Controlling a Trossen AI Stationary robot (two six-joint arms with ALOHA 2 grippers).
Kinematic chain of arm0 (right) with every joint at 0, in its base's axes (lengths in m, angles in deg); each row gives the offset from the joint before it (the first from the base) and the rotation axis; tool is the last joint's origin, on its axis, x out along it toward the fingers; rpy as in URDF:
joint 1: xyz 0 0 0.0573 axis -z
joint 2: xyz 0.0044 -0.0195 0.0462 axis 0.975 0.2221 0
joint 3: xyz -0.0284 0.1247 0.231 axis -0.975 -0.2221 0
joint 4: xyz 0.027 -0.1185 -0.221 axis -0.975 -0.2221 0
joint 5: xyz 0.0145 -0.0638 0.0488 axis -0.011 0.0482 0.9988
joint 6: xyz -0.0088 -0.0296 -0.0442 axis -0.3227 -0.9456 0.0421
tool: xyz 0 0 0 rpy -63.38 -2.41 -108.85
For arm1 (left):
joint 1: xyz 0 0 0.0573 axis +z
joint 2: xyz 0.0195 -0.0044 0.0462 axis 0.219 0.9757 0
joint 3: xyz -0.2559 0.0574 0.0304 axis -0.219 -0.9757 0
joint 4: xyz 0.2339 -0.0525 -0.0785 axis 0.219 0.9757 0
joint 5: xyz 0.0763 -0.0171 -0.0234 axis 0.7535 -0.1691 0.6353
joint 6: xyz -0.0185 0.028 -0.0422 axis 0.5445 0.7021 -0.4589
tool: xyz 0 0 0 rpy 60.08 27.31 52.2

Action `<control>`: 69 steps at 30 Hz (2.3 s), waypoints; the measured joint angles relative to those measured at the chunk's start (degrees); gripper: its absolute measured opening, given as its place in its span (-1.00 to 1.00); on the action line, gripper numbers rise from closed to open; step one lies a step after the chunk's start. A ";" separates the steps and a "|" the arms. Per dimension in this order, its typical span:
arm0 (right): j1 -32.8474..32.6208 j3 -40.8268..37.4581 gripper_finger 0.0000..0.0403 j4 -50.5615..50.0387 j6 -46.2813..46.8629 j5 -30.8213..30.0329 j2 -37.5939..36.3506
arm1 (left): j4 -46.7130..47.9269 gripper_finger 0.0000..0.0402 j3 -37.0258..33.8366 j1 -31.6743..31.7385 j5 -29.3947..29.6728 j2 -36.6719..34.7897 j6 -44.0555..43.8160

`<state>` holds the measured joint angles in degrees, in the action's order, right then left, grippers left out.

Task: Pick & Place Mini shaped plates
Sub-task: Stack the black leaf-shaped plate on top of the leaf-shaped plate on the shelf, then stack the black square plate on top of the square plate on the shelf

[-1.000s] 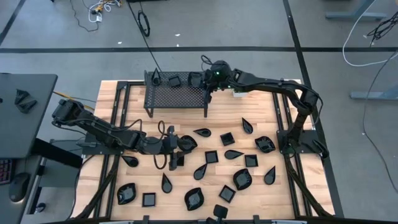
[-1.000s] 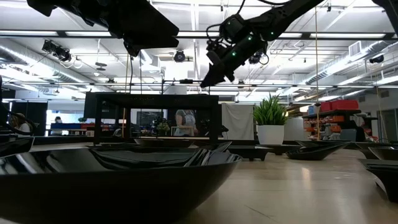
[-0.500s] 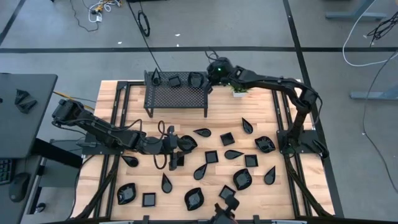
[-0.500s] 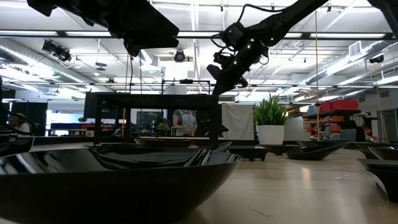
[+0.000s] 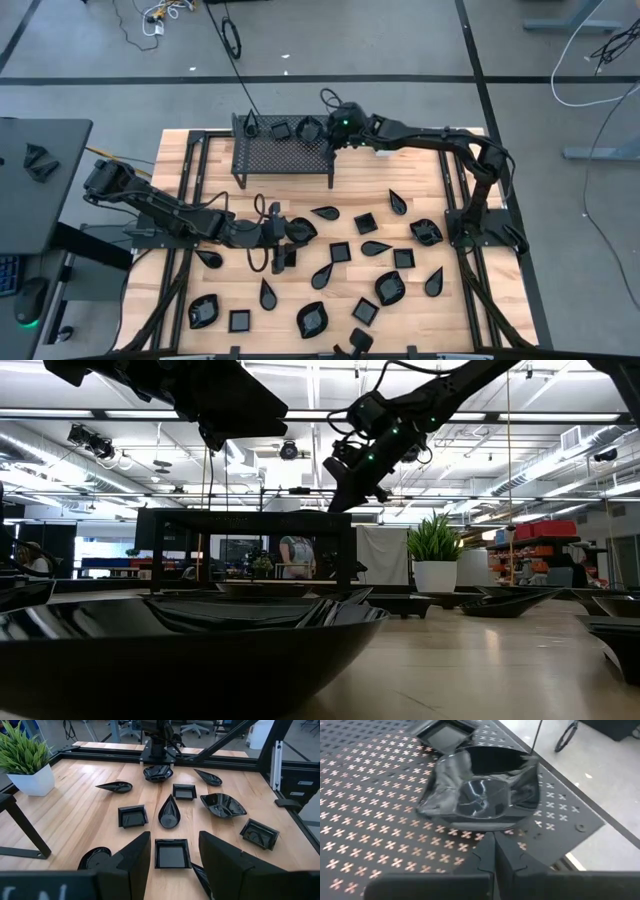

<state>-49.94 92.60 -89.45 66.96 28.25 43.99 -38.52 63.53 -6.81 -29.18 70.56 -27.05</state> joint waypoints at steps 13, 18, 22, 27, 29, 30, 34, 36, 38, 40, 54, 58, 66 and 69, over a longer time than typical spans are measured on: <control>-1.74 0.00 -0.99 -11.06 -2.95 -0.48 -7.38 | 2.38 -0.14 0.00 -0.43 0.00 -0.30 0.12; -8.76 -1.40 -0.99 -16.29 -4.19 -0.42 -12.63 | 8.40 -0.14 -0.02 -1.12 1.47 -3.28 -1.79; -16.94 -6.81 -0.99 -14.42 -4.56 -0.14 -17.08 | 13.48 -0.14 -0.01 -2.07 4.42 -6.21 -3.17; -26.64 -15.80 -0.99 -13.52 -1.45 0.02 -21.26 | 16.97 -0.14 -0.02 -3.98 5.53 -7.76 -4.80; -29.55 -18.84 -0.99 -13.82 2.42 -0.02 -22.32 | 19.27 -0.14 -0.02 -4.71 5.52 -7.98 -6.35; -30.72 -19.99 -0.99 -14.52 4.10 -0.01 -22.68 | 20.60 -0.14 -0.02 -5.07 5.46 -7.96 -7.13; -32.79 -22.78 -0.91 -22.03 8.59 0.00 -22.67 | 24.85 -0.14 -0.02 -5.85 5.39 -7.96 -9.43; -32.77 -24.57 -0.78 -22.44 8.77 -0.02 -22.05 | 25.13 -0.14 -0.02 -5.50 5.31 -7.93 -9.81; -32.77 -27.56 -0.63 -21.08 6.27 0.17 -21.66 | 24.94 -0.14 -0.02 -4.81 5.11 -7.93 -9.73; -32.75 -30.81 -0.49 -16.65 2.42 0.26 -21.28 | 24.91 -0.14 -0.02 -4.06 5.02 -7.93 -8.93; -32.53 -43.83 -0.52 -1.57 -7.73 -0.72 -21.05 | 23.00 -0.14 -0.02 0.74 4.94 -7.91 -4.71; -32.53 -44.99 -0.66 -0.49 -10.19 -1.41 -21.05 | 22.99 -0.14 -0.02 1.50 4.96 -7.91 -4.49; -32.53 -44.77 -0.97 1.76 -11.71 -2.45 -21.09 | 22.65 -0.14 -0.02 1.68 4.94 -7.91 -4.44; -32.53 -41.84 -0.96 1.07 -12.00 -2.41 -21.25 | 22.33 -0.14 -0.02 1.69 4.94 -7.91 -4.35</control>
<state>-82.47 50.77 -88.38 54.96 25.84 22.74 -16.19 63.50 -5.12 -24.24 62.65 -31.40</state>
